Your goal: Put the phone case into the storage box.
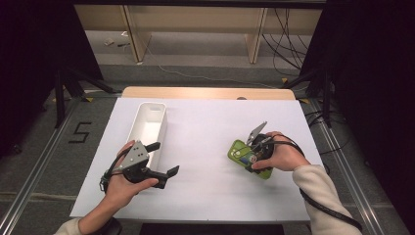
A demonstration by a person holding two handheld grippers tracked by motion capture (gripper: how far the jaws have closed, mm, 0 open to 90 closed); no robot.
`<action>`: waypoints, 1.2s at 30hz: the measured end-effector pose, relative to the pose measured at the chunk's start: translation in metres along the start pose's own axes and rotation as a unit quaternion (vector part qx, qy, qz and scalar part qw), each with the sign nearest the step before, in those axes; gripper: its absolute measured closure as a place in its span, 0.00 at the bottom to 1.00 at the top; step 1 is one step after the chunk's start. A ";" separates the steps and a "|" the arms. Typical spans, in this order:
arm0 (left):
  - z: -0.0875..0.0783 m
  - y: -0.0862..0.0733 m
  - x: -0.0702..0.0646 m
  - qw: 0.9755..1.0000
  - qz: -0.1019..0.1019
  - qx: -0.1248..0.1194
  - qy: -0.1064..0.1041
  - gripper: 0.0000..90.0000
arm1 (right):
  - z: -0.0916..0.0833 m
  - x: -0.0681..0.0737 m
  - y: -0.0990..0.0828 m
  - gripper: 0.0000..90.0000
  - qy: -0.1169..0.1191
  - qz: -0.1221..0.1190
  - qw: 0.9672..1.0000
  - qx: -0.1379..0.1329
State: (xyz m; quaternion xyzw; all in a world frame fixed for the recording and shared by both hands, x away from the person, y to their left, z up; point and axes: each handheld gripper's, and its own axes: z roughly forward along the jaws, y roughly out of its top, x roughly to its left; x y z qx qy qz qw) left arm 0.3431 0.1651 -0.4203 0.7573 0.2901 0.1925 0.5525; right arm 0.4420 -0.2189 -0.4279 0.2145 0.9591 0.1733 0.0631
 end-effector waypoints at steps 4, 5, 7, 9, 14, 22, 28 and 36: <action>0.000 0.000 0.000 1.000 0.000 -0.001 0.000 0.00 | -0.002 -0.001 0.000 0.18 -0.003 0.004 1.000 -0.013; 0.000 0.000 0.000 1.000 0.000 0.000 0.000 0.00 | -0.002 -0.001 -0.001 0.18 -0.003 0.005 1.000 -0.021; 0.000 0.000 0.000 1.000 0.000 0.000 0.000 0.00 | -0.003 -0.001 0.000 0.18 -0.002 0.007 1.000 -0.026; 0.000 0.000 0.000 1.000 0.000 0.000 0.000 0.00 | -0.003 0.000 0.000 0.18 -0.003 0.007 0.999 -0.032; 0.000 0.000 0.000 1.000 0.000 0.000 0.001 0.00 | -0.005 0.000 0.001 0.18 -0.002 0.007 0.999 -0.049; 0.000 0.000 0.000 1.000 0.000 -0.001 0.001 0.00 | -0.008 0.002 0.001 0.18 -0.002 0.012 0.998 -0.069; 0.000 0.000 0.000 1.000 0.000 -0.001 0.002 0.00 | -0.010 0.002 0.001 0.18 -0.002 0.013 0.996 -0.086; 0.000 0.000 0.000 1.000 0.000 0.000 0.002 0.00 | -0.010 0.002 0.001 0.18 -0.005 0.010 0.994 -0.108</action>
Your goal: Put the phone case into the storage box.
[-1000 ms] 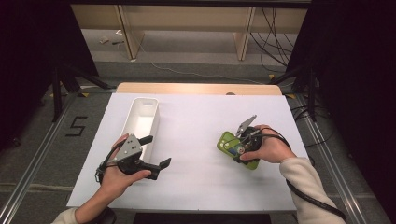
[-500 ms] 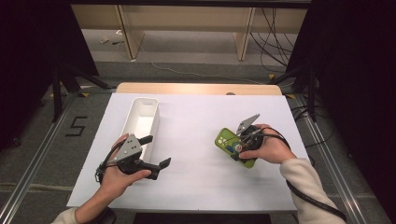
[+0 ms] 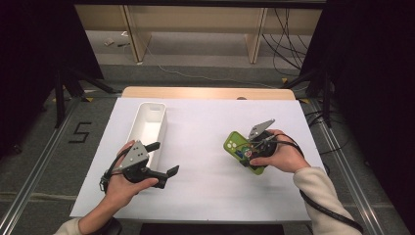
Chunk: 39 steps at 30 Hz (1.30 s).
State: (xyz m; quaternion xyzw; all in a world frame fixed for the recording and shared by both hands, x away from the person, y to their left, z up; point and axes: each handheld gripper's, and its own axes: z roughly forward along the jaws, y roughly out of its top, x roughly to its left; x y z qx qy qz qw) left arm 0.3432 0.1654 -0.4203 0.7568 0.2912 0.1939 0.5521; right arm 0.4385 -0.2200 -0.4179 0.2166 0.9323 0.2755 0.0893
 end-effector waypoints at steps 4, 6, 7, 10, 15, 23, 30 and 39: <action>0.000 0.000 0.000 1.000 0.000 0.000 0.001 0.00 | -0.001 0.000 0.000 0.18 0.000 0.002 1.000 -0.014; 0.000 0.000 0.000 1.000 -0.001 0.000 0.001 0.00 | -0.002 0.001 0.000 0.18 -0.001 0.003 1.000 -0.024; 0.000 0.000 0.000 1.000 -0.001 0.000 0.001 0.00 | -0.002 0.001 0.000 0.18 -0.001 0.003 1.000 -0.024; 0.000 0.000 0.000 1.000 -0.001 -0.001 0.001 0.00 | -0.002 0.001 0.000 0.18 -0.003 0.000 0.999 -0.034; 0.000 0.000 0.000 1.000 -0.001 0.000 0.001 0.00 | -0.001 0.001 0.000 0.18 -0.004 0.001 0.999 -0.047; 0.000 0.000 0.000 1.000 -0.001 0.000 0.002 0.00 | 0.000 0.002 0.002 0.18 -0.012 0.001 0.998 -0.061; 0.000 0.000 0.000 1.000 0.000 0.000 0.003 0.00 | -0.001 0.003 0.003 0.18 -0.018 0.007 0.997 -0.079; 0.000 0.000 0.000 1.000 -0.001 0.000 0.004 0.00 | -0.001 0.003 0.005 0.18 -0.025 0.014 0.994 -0.104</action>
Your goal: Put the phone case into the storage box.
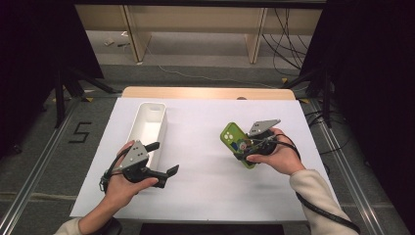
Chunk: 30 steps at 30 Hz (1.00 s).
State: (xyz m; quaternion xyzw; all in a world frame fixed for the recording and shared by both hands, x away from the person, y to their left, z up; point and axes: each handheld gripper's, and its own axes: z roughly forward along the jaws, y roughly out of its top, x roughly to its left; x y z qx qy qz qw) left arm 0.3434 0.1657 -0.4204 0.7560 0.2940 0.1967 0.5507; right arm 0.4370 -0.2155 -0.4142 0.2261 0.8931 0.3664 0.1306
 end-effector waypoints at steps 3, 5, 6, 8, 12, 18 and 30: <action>0.000 0.000 0.000 1.000 0.000 0.000 0.000 0.00 | 0.000 0.000 0.000 0.18 0.000 0.002 1.000 -0.004; 0.000 0.000 0.000 1.000 0.000 0.000 0.000 0.00 | 0.000 0.001 0.001 0.18 0.001 0.002 1.000 -0.006; 0.000 0.000 0.000 1.000 0.000 0.000 0.000 0.00 | 0.000 0.001 0.001 0.18 0.001 0.004 1.000 -0.007; 0.000 0.000 0.000 1.000 -0.001 -0.001 0.000 0.00 | 0.001 0.001 0.001 0.18 0.002 0.003 1.000 -0.010; 0.000 0.000 0.000 1.000 -0.001 -0.001 0.001 0.00 | 0.002 0.003 0.002 0.18 0.001 0.007 1.000 -0.018; 0.001 0.004 -0.002 1.000 -0.004 -0.005 0.006 0.00 | 0.002 0.006 0.004 0.18 -0.002 0.012 0.999 -0.033; 0.005 0.016 -0.001 1.000 -0.017 -0.020 0.007 0.01 | 0.005 0.013 0.010 0.18 -0.005 0.016 0.998 -0.061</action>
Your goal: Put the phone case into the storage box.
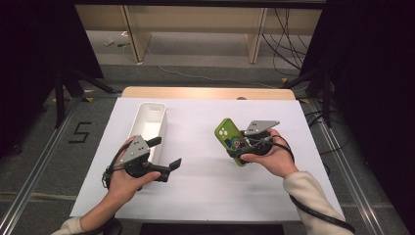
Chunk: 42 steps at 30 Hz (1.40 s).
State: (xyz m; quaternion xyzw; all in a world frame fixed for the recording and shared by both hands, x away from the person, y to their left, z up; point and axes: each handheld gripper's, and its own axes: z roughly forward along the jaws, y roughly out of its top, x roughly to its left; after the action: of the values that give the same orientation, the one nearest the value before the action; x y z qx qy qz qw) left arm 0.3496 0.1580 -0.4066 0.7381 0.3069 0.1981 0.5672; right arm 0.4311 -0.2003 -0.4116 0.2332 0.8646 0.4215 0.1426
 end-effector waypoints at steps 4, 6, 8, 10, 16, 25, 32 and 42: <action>0.004 0.003 0.000 1.000 -0.007 -0.002 -0.002 0.02 | 0.000 0.002 0.001 0.18 -0.002 0.002 1.000 -0.007; 0.007 0.006 0.000 1.000 -0.005 -0.003 -0.002 0.02 | 0.001 0.003 0.002 0.18 -0.003 0.002 1.000 -0.012; 0.010 0.009 -0.001 1.000 -0.002 -0.004 -0.004 0.03 | 0.001 0.004 0.002 0.18 -0.005 0.002 1.000 -0.016; 0.015 0.014 -0.003 1.000 0.001 -0.007 -0.006 0.03 | 0.001 0.005 0.003 0.18 -0.005 0.004 1.000 -0.019; 0.025 0.021 -0.005 1.000 0.001 -0.008 -0.013 0.03 | 0.002 0.006 0.003 0.18 -0.005 0.009 1.000 -0.024; 0.054 0.035 -0.013 1.000 0.006 -0.004 -0.026 0.06 | 0.004 0.007 0.001 0.18 -0.003 0.013 1.000 -0.028; 0.086 0.046 -0.022 0.999 0.004 0.009 -0.030 0.11 | 0.003 0.007 0.000 0.18 -0.005 0.019 0.999 -0.036; 0.130 0.052 -0.033 0.999 -0.021 0.028 -0.036 0.22 | 0.001 0.005 -0.001 0.18 -0.014 0.025 0.999 -0.043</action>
State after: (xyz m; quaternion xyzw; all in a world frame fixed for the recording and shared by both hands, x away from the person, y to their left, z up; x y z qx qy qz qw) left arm 0.4208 0.0337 -0.3916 0.7538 0.3075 0.1507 0.5608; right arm 0.4271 -0.1978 -0.4128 0.2545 0.8377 0.4581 0.1541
